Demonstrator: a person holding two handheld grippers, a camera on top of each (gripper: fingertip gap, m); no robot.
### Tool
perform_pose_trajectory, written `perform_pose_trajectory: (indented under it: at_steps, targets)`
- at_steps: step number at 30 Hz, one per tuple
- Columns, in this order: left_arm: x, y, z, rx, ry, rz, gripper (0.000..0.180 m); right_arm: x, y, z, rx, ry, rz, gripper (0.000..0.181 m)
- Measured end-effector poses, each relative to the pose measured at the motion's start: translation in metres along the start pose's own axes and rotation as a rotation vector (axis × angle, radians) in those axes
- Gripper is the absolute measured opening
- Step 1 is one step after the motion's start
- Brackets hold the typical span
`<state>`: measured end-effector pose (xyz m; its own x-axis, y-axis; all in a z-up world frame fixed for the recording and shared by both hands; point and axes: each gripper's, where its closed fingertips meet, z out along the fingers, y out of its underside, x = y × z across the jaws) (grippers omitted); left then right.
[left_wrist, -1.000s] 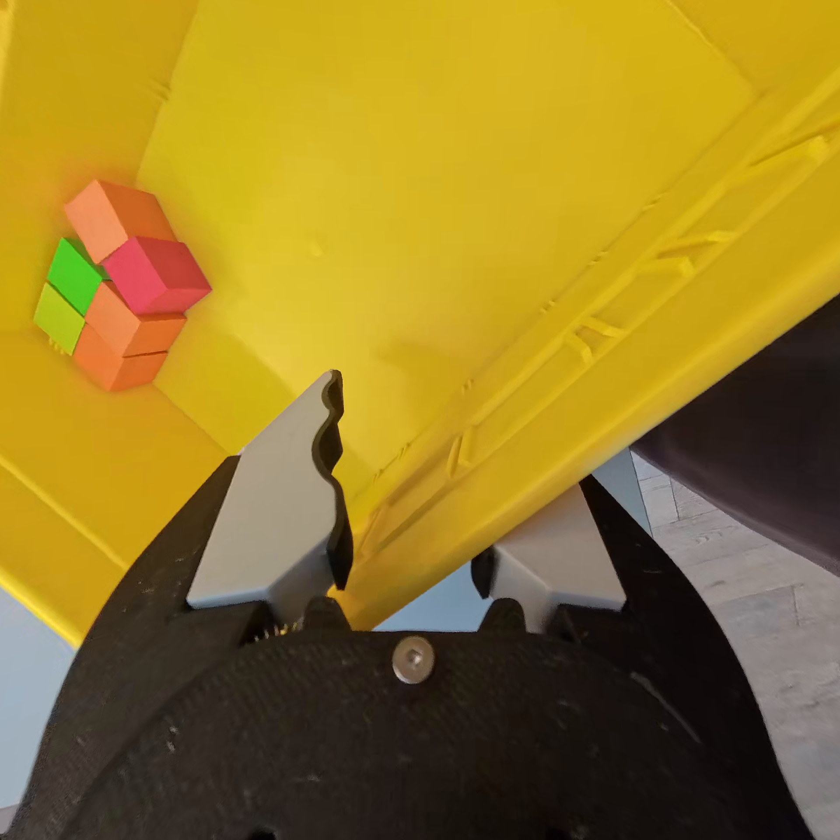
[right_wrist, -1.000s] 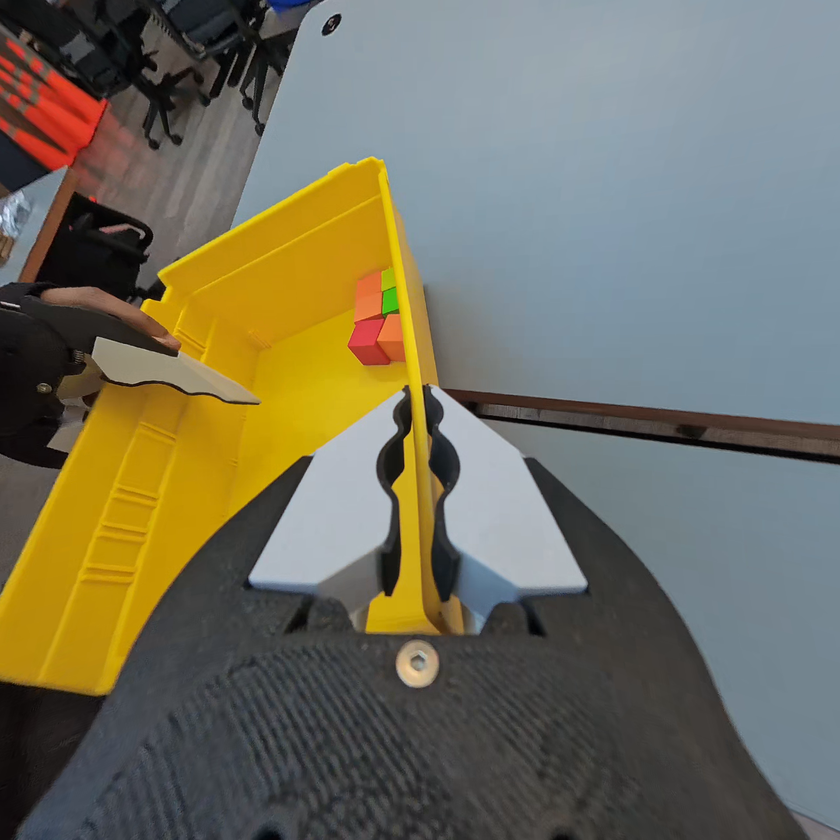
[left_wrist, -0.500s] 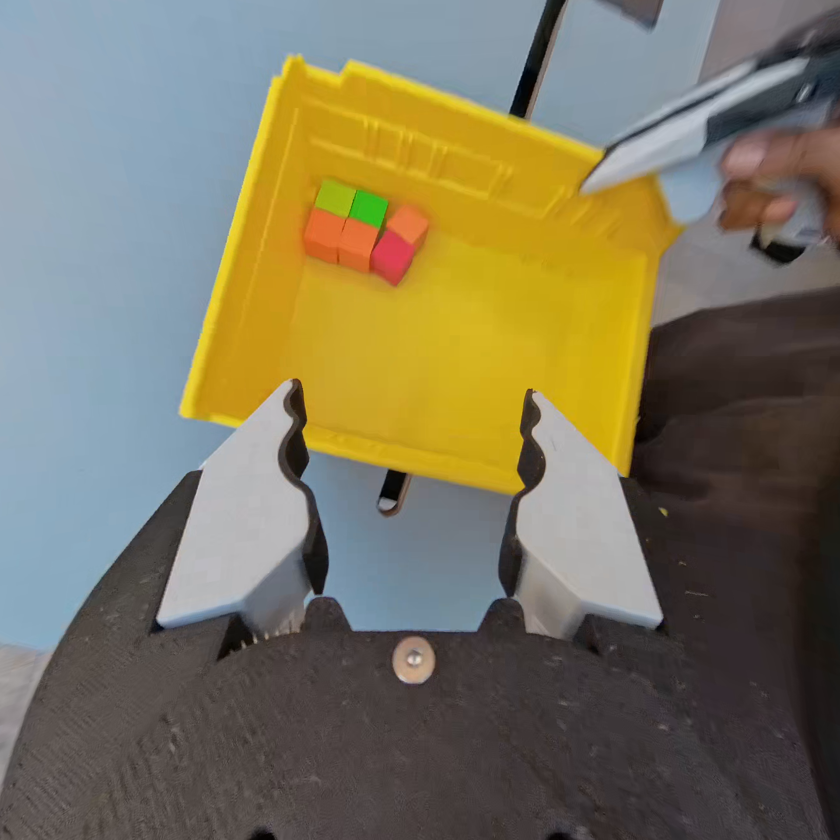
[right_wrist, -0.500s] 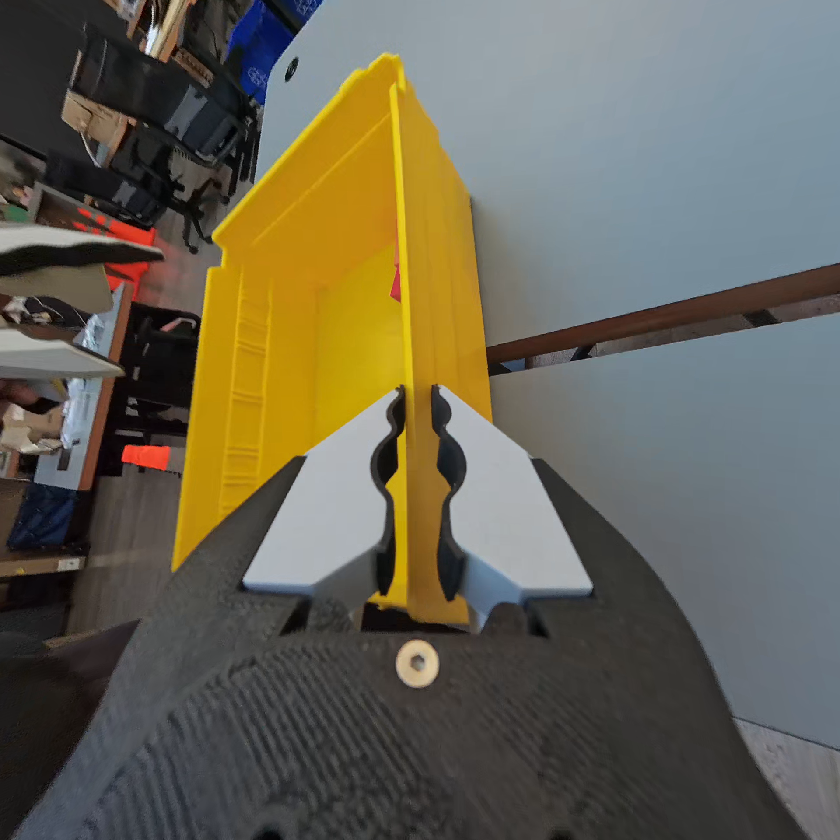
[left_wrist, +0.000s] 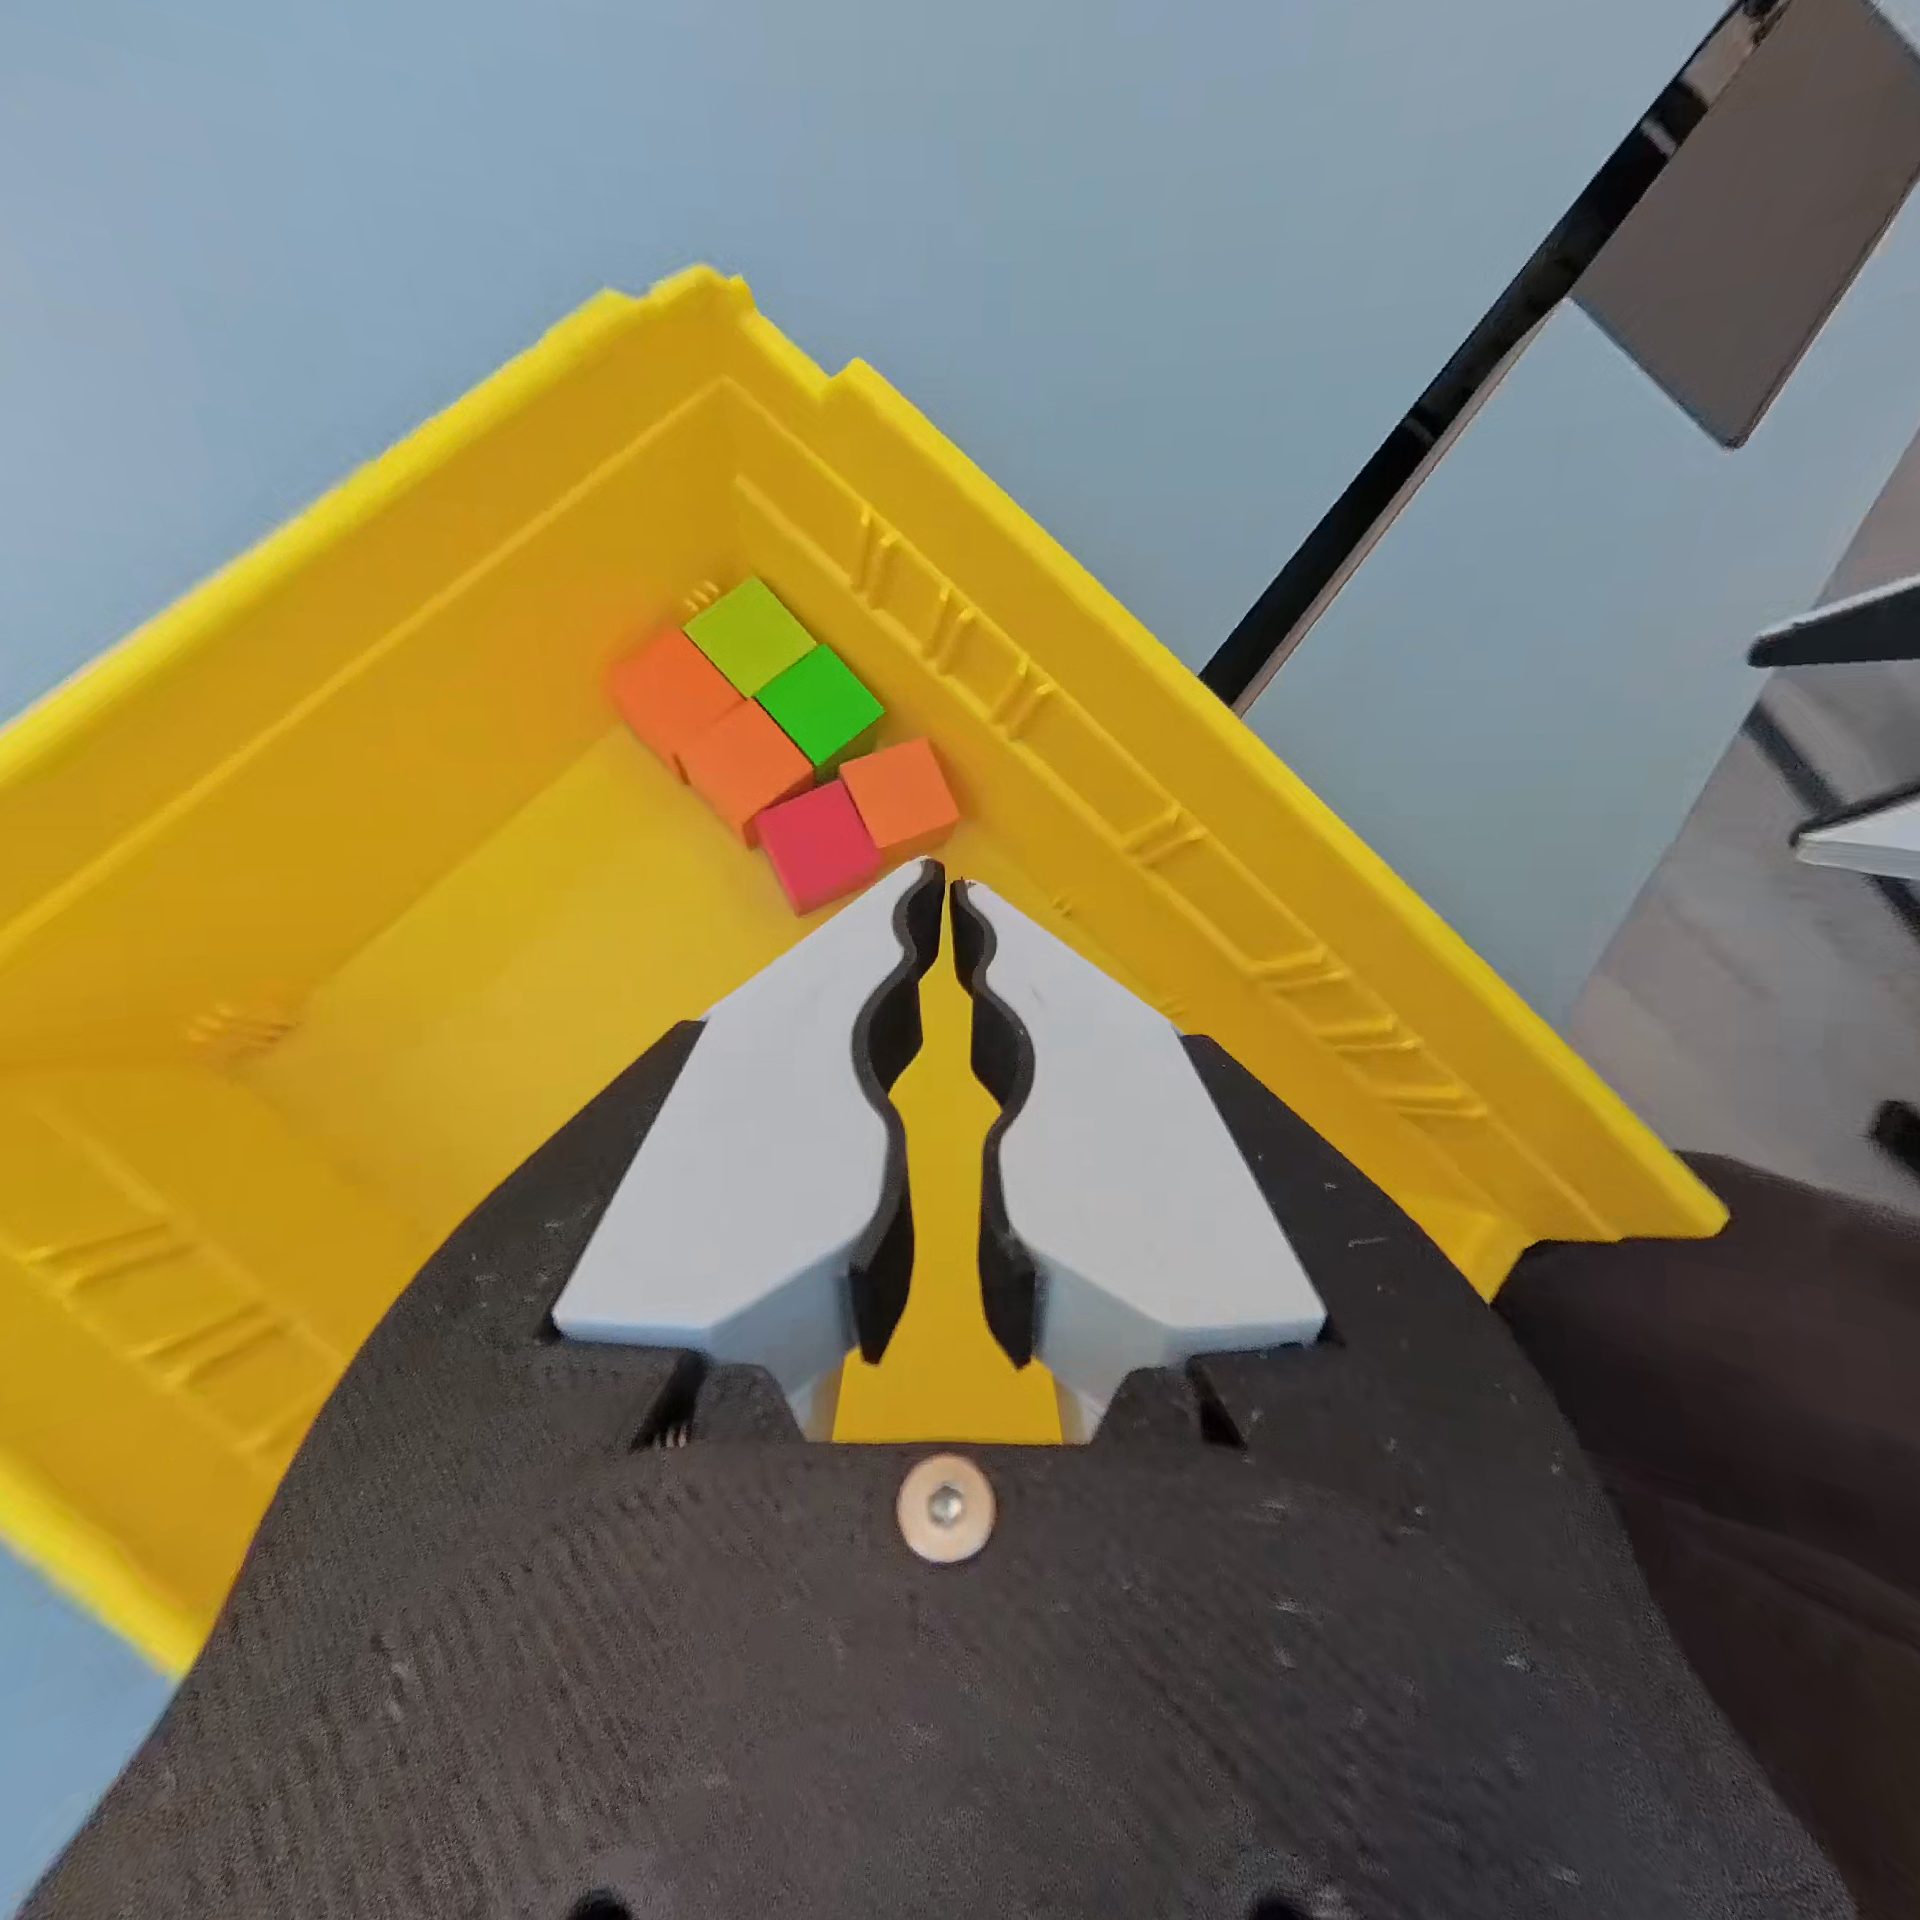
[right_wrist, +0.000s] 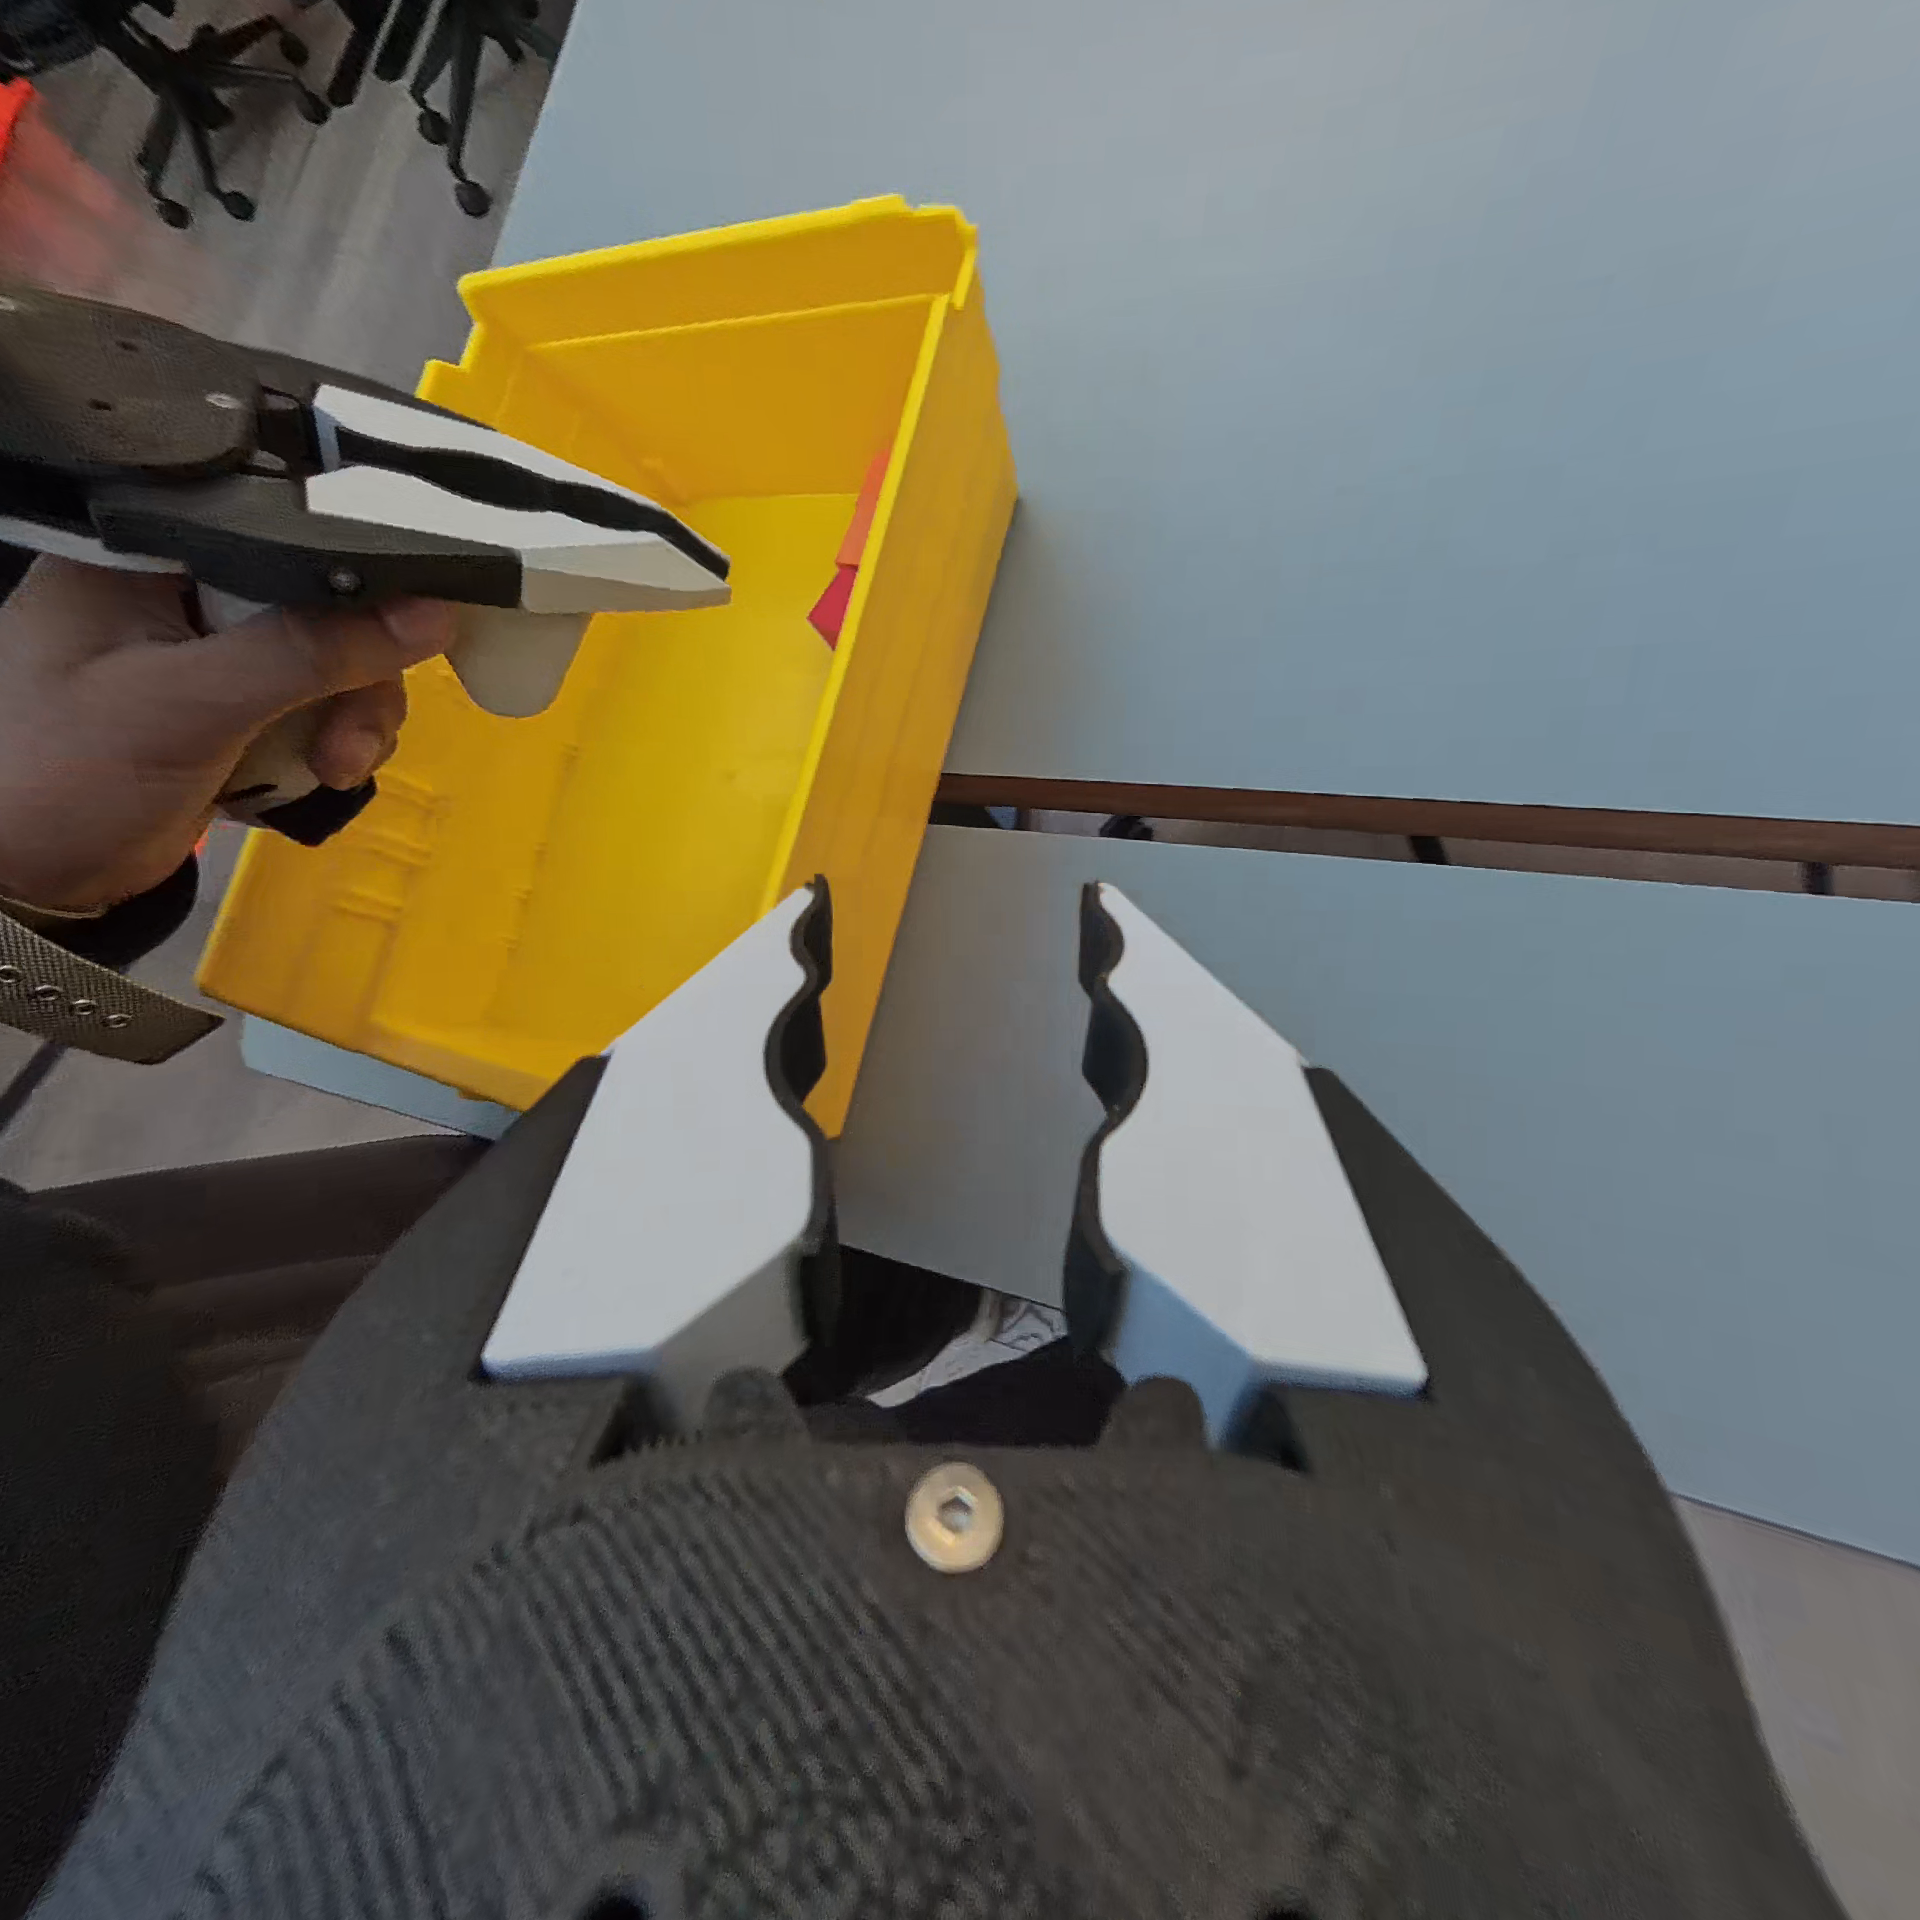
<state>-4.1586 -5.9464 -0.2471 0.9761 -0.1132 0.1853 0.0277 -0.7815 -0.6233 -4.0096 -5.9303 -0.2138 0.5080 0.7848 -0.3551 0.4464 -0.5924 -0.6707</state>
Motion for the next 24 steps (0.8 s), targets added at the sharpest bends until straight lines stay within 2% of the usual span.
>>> perform_pose_trajectory:
  at_steps: [3,6,8,9,13,16,20,24]
  targets:
    - [-0.016,0.008,0.027,-0.055,-0.062,-0.119,0.005,0.018,-0.007,-0.022,0.044,0.08,-0.022,0.045]
    - [-0.044,0.017,0.046,-0.128,-0.259,-0.117,0.032,0.033,-0.019,-0.036,0.078,0.105,-0.043,0.043]
    - [-0.039,0.022,0.058,-0.164,-0.251,-0.123,0.033,0.047,-0.029,-0.041,0.095,0.113,-0.077,0.042]
    - [-0.037,0.014,0.06,-0.11,-0.238,-0.139,0.028,0.056,-0.033,-0.042,0.1,0.111,-0.093,0.041]
    - [-0.031,0.021,0.063,-0.145,-0.169,-0.289,0.024,0.093,-0.049,-0.037,0.092,0.01,-0.136,0.041]
    - [-0.033,0.029,0.058,-0.131,-0.2,-0.448,0.046,0.128,-0.055,-0.037,0.054,-0.077,-0.181,0.041]
    - [-0.031,0.018,0.049,-0.042,-0.294,-0.523,0.056,0.175,-0.068,-0.044,0.037,-0.178,-0.191,0.038]
    - [-0.029,0.034,0.059,-0.148,-0.401,-0.559,0.067,0.2,-0.09,-0.046,0.04,-0.266,-0.151,0.037]
